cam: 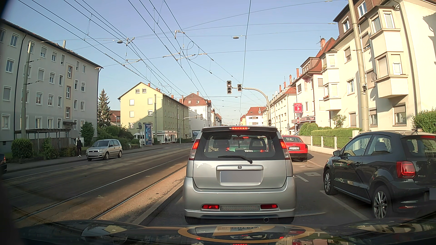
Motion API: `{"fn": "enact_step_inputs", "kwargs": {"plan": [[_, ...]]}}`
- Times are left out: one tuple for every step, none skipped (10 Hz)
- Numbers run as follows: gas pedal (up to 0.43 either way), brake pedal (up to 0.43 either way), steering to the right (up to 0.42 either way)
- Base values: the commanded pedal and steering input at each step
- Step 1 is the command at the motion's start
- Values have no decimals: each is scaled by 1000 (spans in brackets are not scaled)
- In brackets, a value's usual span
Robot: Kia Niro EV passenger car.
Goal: Follow the waypoints while adhering to traffic rules and regulations
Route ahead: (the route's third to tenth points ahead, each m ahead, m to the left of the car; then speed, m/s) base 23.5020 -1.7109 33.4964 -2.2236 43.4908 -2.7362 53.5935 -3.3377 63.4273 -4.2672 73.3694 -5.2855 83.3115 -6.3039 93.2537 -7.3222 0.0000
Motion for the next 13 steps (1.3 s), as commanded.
{"fn": "enact_step_inputs", "kwargs": {"plan": [[0, 238, -2], [0, 238, -2], [0, 238, -2], [0, 238, -2], [0, 238, -2], [0, 238, -2], [0, 238, -2], [0, 238, -2], [0, 238, -2], [0, 238, -2], [0, 238, -2], [0, 238, -1], [0, 238, -2]]}}
